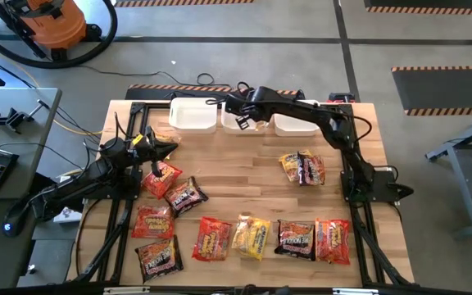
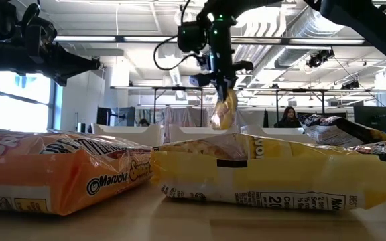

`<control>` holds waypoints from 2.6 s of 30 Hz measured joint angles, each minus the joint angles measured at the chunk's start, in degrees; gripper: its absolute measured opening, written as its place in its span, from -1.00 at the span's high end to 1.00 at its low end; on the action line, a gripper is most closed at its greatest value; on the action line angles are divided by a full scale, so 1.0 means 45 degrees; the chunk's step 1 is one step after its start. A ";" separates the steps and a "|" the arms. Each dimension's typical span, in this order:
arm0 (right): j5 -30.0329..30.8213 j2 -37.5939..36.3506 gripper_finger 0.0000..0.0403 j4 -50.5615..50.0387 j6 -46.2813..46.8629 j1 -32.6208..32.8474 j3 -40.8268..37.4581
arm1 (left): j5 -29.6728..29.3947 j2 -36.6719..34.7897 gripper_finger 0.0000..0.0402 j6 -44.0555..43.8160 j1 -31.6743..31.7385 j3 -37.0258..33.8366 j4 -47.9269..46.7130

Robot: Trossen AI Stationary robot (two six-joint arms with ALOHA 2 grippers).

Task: Sort Maruchan noodles
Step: Put the yellow noodle into the center white bin, then adjust the center white bin

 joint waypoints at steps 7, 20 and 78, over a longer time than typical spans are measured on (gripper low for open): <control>0.0532 0.0015 1.00 0.0849 0.0044 -0.0334 -0.0905 | 0.0000 -0.0002 0.99 0.0002 -0.0001 0.0000 -0.0002; 0.0282 0.0015 0.99 0.2534 -0.0964 -0.0455 -0.2062 | 0.0000 0.0001 0.99 0.0002 -0.0001 0.0000 -0.0002; -0.4892 0.1744 0.98 0.4174 -0.6665 0.0297 -0.1530 | 0.0012 -0.0004 0.99 0.0002 -0.0004 0.0000 0.0001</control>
